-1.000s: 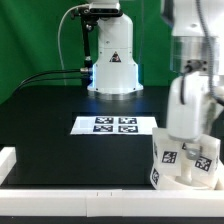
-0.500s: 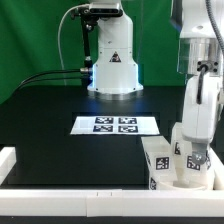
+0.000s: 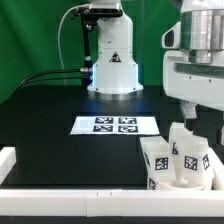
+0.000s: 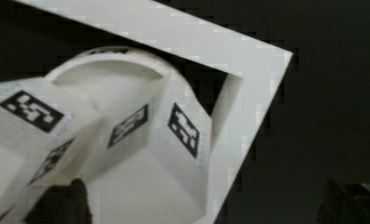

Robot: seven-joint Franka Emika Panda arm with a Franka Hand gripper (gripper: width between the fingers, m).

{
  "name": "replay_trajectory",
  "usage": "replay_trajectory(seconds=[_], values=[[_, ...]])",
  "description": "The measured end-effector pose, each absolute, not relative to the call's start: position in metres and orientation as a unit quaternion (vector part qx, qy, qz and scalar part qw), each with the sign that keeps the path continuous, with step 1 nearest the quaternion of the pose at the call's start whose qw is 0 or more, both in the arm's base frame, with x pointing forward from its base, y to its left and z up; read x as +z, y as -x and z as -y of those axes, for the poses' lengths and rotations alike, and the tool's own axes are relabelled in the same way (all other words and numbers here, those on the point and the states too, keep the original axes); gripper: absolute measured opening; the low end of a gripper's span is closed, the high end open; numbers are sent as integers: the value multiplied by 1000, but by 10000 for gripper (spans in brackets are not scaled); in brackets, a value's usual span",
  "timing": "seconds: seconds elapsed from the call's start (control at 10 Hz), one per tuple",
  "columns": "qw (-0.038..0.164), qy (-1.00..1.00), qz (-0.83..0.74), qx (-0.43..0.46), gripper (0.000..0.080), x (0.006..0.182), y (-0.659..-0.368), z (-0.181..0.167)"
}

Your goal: Assemble stool

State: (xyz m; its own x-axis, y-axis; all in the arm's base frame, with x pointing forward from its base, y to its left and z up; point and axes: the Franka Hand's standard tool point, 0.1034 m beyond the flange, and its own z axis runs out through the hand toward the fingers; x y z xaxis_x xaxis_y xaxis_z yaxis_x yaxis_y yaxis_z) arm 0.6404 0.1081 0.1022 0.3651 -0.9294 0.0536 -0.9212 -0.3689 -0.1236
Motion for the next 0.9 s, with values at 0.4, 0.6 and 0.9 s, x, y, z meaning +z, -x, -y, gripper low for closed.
replay_trajectory(seconds=[0.4, 0.6, 0.9], values=[[19, 930, -361, -65, 649, 110, -647, -108], [30, 972, -223, -68, 649, 118, -651, -100], [11, 984, -146, -98, 649, 118, -647, -91]])
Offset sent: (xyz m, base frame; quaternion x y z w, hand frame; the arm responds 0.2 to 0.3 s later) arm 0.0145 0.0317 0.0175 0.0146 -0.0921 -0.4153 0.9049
